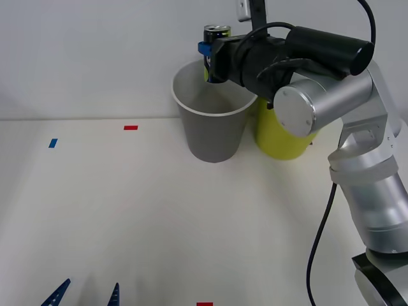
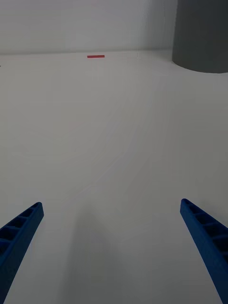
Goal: Put cans in the gray bin and PET bottles in the light green bin.
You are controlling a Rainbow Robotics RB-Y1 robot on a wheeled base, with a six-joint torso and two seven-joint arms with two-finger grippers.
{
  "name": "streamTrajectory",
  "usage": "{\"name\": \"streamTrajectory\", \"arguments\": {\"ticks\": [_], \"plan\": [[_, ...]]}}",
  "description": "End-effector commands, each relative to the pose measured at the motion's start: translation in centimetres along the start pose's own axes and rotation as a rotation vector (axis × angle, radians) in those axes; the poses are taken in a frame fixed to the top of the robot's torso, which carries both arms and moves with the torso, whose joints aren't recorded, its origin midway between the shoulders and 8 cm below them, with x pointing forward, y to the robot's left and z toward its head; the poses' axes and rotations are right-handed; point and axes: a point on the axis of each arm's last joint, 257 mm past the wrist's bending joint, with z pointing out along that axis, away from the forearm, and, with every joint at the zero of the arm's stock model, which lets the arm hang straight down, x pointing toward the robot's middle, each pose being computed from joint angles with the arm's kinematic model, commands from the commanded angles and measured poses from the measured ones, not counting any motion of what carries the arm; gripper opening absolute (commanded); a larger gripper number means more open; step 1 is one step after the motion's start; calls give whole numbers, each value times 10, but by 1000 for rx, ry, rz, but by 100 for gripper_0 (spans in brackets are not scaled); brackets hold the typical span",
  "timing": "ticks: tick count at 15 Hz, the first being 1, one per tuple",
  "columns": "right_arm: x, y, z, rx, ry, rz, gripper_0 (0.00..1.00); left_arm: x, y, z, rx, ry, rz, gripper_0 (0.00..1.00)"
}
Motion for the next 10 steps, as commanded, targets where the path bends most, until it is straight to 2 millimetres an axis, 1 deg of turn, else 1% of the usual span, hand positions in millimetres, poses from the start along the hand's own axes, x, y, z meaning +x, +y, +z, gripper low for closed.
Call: {"name": "streamTrajectory", "arguments": {"ticks": [1,3,5,8,10], "plan": [[5,-4,19,12,-20,14,0,0,0,0,0,0,0,100],[7,-9,28,32,-20,2,0,0,0,0,0,0,0,100],[9,-16,31,54,-14,-17,0,0,0,0,0,0,0,100],[6,-15,34,66,-20,-29,0,0,0,0,0,0,0,100],[8,-13,35,62,-18,-20,0,0,0,0,0,0,0,100]]}}
